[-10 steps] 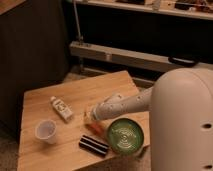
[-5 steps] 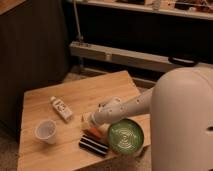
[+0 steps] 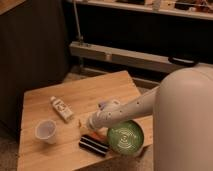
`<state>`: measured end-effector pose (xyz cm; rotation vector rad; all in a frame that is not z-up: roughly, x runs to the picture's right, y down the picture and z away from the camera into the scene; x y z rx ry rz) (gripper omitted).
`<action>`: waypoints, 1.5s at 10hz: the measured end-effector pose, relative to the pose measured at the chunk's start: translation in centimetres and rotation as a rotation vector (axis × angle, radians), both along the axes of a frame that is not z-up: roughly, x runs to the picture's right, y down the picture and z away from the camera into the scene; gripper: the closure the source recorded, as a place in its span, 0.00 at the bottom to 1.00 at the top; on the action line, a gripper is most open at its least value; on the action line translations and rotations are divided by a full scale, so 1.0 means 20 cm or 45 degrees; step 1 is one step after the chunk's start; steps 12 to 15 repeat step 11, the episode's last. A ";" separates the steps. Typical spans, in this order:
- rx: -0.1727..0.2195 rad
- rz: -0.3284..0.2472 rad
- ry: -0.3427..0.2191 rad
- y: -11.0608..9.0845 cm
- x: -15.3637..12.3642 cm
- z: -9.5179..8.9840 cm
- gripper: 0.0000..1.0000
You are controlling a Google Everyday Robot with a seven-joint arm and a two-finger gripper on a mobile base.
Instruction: Drag the pepper across the table
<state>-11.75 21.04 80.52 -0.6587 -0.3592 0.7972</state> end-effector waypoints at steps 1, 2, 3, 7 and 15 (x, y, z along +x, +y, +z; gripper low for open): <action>0.005 -0.024 -0.019 0.02 -0.02 -0.02 0.79; 0.005 -0.039 -0.028 0.04 -0.03 -0.04 0.79; 0.006 -0.052 -0.036 0.05 -0.04 -0.05 0.79; 0.007 -0.122 -0.099 0.13 -0.10 -0.14 0.79; 0.011 -0.172 -0.145 0.18 -0.14 -0.21 0.76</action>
